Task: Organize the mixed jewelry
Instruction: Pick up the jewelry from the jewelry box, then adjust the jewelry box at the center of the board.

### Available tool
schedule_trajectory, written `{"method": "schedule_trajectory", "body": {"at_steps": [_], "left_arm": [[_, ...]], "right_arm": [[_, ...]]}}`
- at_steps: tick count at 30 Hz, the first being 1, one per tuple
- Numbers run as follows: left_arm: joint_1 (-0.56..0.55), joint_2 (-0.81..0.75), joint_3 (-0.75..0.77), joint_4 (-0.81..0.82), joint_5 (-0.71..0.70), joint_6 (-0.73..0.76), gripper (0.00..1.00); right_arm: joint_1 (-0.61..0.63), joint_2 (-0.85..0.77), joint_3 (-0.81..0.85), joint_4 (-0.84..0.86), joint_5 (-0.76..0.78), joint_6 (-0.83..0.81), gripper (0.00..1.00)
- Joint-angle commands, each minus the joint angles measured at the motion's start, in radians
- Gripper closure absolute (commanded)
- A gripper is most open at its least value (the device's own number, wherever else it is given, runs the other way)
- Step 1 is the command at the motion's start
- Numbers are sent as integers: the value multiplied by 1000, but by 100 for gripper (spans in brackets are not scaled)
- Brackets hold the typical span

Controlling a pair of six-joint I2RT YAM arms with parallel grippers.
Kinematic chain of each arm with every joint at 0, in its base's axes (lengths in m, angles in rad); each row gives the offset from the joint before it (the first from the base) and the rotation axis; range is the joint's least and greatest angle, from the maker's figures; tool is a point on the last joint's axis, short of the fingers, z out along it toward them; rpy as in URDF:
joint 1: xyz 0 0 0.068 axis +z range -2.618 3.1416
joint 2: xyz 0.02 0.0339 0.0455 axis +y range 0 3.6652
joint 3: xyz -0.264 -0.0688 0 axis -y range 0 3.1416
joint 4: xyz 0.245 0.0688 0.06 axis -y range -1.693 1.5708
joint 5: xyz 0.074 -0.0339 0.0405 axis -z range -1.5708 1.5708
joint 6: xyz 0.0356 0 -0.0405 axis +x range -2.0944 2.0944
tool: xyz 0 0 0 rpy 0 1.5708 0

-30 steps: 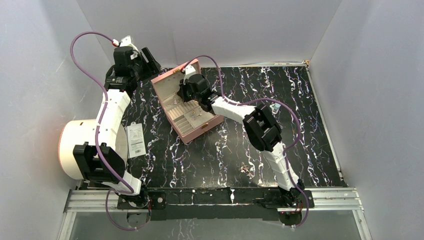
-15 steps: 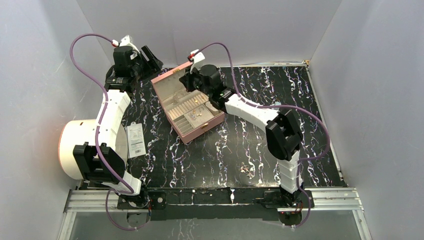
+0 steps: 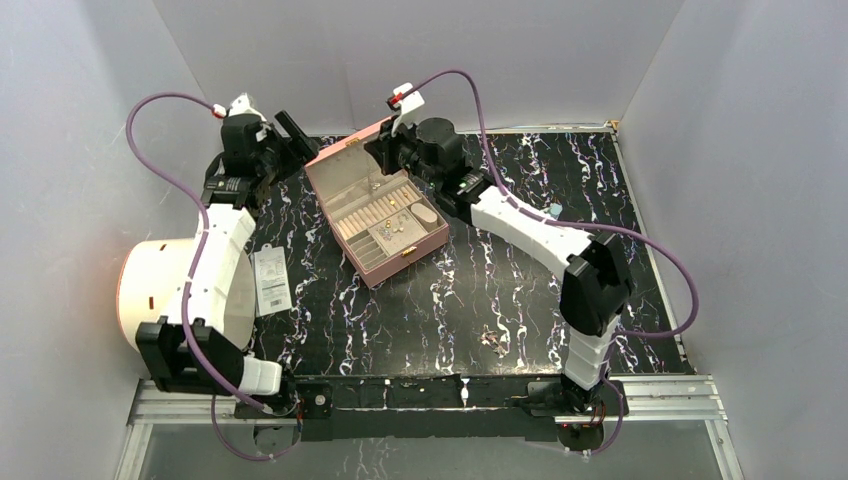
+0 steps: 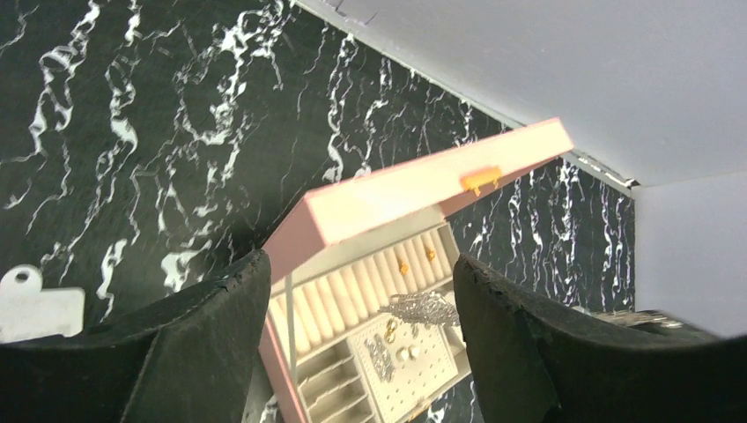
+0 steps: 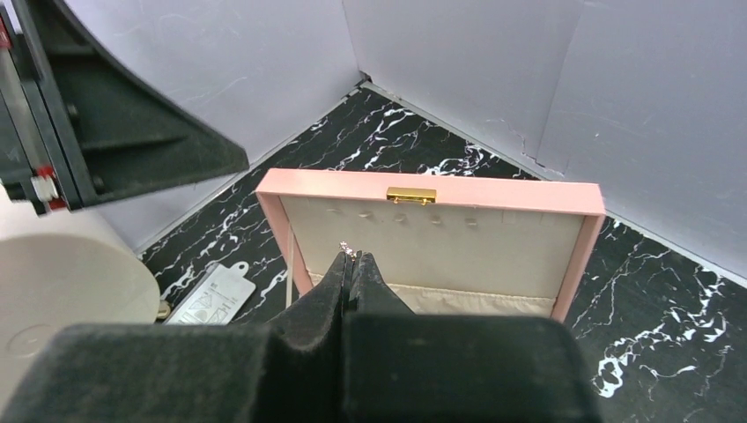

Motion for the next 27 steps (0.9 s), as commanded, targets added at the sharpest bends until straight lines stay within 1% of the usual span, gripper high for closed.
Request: {"method": "schedule_trajectory", "body": {"at_steps": [1, 6, 9, 12, 15, 20, 22, 24, 27], "left_arm": [[-1, -124, -95, -23, -39, -22, 27], [-1, -209, -275, 13, 18, -93, 27], [-1, -235, -399, 103, 82, -105, 27], [-4, -228, -503, 206, 72, -99, 27], [-9, -199, -578, 366, 62, -82, 27], [-20, -111, -637, 630, 73, -46, 27], [-28, -65, -610, 630, 24, -19, 27], [-37, -35, -573, 606, -63, 1, 27], [-52, 25, -509, 555, -153, 28, 34]], "right_arm": [[-1, -126, 11, -34, 0, -34, 100], [-2, -195, 0, -96, -5, -55, 100], [-1, -233, -29, -113, -5, -56, 100], [-1, -266, -56, -124, -5, -50, 100], [-1, -289, -71, -132, -5, -47, 100], [-1, -318, -94, -143, -5, -51, 100], [-1, -326, -100, -147, -5, -51, 100], [-1, -333, -106, -152, -5, -51, 100], [-1, -343, -122, -154, -5, -48, 100]]}}
